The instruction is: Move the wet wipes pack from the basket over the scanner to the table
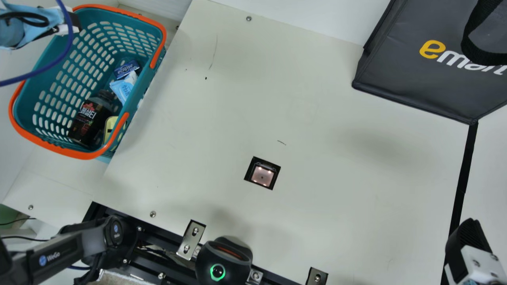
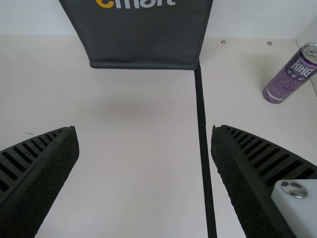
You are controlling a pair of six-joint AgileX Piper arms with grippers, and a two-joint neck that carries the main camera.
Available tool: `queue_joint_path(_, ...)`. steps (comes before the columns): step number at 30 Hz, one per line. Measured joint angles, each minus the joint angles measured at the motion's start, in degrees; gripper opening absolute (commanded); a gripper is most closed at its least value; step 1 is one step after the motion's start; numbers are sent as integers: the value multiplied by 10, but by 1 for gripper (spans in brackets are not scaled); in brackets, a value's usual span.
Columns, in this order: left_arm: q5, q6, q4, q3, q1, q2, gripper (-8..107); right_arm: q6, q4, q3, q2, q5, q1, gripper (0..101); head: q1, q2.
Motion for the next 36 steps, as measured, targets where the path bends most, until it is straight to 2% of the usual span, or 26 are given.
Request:
queue_joint_path(9, -25, 34, 0, -17, -2, 105, 90, 0, 0, 0, 0, 0, 0, 95, 0, 0)
queue_joint_path(22, -48, 36, -1, -33, -7, 236, 90, 0, -1, 0, 0, 0, 0, 95, 0, 0)
queue_joint_path(36, -47, 17, -7, -10, 2, 304, 90, 0, -1, 0, 0, 0, 0, 95, -1, -1)
